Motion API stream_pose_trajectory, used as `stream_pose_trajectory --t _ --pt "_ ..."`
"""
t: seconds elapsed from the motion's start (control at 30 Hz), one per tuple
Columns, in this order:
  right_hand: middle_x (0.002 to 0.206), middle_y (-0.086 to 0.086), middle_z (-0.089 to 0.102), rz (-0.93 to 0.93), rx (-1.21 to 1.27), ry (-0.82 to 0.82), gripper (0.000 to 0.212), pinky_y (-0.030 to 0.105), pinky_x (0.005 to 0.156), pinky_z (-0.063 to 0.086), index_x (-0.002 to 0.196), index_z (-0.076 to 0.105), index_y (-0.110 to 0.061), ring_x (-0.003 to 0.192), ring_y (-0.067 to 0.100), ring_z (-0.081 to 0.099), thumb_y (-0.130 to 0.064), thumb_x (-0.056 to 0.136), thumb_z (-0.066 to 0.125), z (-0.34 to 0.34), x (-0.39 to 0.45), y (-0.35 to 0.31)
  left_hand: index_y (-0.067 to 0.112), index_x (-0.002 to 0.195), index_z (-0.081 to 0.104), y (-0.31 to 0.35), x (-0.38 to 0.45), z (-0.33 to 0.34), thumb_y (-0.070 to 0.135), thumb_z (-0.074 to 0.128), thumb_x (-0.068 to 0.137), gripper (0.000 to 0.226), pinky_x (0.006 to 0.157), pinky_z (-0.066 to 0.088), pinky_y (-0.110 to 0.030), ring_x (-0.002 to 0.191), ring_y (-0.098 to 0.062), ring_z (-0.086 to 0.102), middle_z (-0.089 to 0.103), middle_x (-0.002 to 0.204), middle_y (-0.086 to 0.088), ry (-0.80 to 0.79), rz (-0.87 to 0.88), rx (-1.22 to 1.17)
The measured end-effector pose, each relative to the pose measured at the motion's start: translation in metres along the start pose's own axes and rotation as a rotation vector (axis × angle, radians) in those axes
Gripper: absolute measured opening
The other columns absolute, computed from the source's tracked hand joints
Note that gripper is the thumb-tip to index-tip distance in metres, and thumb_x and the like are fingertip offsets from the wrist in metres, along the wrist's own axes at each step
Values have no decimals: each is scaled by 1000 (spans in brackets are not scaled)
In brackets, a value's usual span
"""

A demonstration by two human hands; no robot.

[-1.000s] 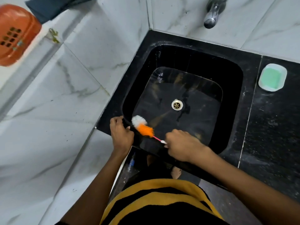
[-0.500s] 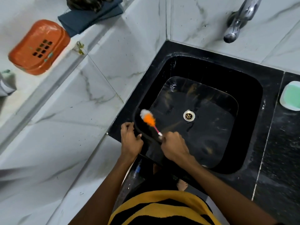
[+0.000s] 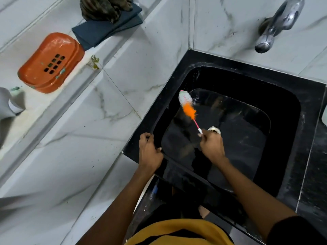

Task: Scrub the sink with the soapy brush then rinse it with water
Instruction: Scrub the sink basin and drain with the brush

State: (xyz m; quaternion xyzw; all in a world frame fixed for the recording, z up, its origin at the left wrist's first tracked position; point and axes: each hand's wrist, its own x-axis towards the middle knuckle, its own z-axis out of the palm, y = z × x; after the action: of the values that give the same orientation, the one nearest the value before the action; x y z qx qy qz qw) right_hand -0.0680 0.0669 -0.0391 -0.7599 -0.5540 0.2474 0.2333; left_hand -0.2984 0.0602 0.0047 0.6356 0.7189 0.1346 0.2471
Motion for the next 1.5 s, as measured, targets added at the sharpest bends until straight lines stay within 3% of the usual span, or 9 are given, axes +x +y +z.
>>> stream_pose_trajectory --t 0.33,0.57,0.67,0.77,0.97,1.1,1.23,1.43,1.5 --pt "83 15 70 137 155 161 19 36 67 53 102 73 -14 77 34 63 -20 91 58 2 88 -9 -2 138 50 -4 5 2 6 72 83 59 98 31 -16 129 -23 41 36 140 -9 -3 20 28" --pt "87 22 67 -4 -82 -21 20 41 69 50 99 72 -17 84 43 62 -23 92 55 9 83 -9 -3 136 52 -7 8 5 7 76 79 63 98 34 -18 128 -24 42 38 138 -10 22 36 4" --pt "82 14 69 -169 -127 -166 20 38 61 49 95 66 -18 78 38 64 -26 87 50 30 24 12 -4 135 52 -11 7 8 6 77 77 64 101 39 -22 126 -26 45 41 135 -12 41 44 -11" --pt "92 6 71 -308 -167 -273 33 36 64 52 103 66 -21 83 34 66 -23 76 48 36 -6 26 -4 137 51 -10 4 9 6 77 79 64 103 40 -23 127 -23 45 40 136 -9 54 33 -30" --pt "97 23 67 31 -43 -65 24 40 75 50 107 72 -21 94 44 61 -25 91 54 13 76 11 0 135 53 -8 0 8 5 75 81 59 106 39 -21 125 -18 45 39 133 -5 76 18 -77" --pt "87 20 68 -81 -111 -153 28 40 68 52 99 70 -16 85 40 63 -35 91 52 22 52 10 1 131 56 -10 0 9 3 75 80 54 106 46 -31 120 -18 48 38 130 -3 95 -6 -105" --pt "88 16 69 -272 -256 -494 37 39 67 51 97 68 -16 85 38 65 -33 76 42 41 -23 36 -1 127 58 -8 -1 8 -3 70 81 47 103 46 -26 115 -17 51 40 128 -4 134 -30 -147" --pt "87 20 68 25 13 -208 21 38 69 50 105 71 -22 85 40 63 -26 90 56 31 26 32 -4 128 54 -5 -3 9 -5 65 81 49 102 43 -22 112 -20 51 41 127 -8 130 -44 -120" --pt "86 19 69 -14 38 -194 22 39 69 52 107 71 -20 82 39 63 -26 92 57 31 28 29 -4 130 53 -4 -1 9 -4 66 81 50 102 44 -24 112 -21 51 41 127 -8 123 -57 -124"
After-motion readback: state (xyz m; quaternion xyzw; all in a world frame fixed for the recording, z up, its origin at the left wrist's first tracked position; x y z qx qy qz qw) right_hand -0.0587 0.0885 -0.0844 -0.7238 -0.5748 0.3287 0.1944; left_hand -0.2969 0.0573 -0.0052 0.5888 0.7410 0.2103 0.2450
